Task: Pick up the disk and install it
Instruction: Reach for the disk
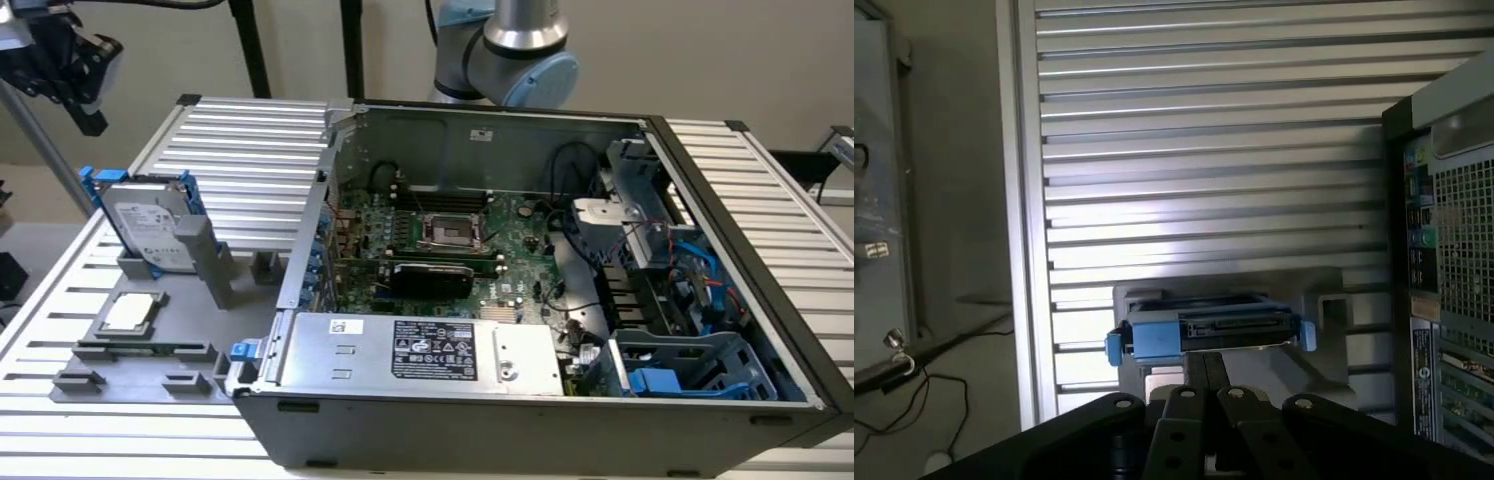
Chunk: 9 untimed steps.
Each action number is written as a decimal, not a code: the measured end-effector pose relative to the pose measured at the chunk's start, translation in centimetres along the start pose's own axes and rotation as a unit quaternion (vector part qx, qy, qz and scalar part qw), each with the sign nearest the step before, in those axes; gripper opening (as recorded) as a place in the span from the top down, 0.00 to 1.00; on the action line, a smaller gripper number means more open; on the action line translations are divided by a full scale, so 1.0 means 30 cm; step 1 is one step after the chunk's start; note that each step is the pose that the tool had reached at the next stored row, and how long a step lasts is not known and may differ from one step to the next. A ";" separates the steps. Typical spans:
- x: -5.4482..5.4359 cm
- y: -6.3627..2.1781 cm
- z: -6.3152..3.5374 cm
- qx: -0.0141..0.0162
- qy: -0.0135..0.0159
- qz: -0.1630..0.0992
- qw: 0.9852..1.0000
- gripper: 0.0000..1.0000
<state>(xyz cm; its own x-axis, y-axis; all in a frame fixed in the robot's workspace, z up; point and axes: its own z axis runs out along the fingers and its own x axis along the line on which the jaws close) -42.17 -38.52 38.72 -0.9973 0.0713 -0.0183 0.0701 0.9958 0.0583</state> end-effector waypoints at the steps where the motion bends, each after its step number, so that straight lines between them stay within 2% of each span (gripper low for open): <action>1: 0.015 0.000 0.001 0.000 0.000 0.000 1.000 0.89; 3: 0.032 0.001 0.001 0.000 0.000 -0.001 1.000 0.89; 6: 0.039 0.005 0.001 0.001 0.001 -0.003 1.000 0.89; 9: 0.039 0.007 0.002 0.002 0.005 -0.005 1.000 0.89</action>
<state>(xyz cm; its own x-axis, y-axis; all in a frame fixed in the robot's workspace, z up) -43.33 -38.22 38.66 -0.9981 0.0606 -0.0095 0.0600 0.9967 0.0539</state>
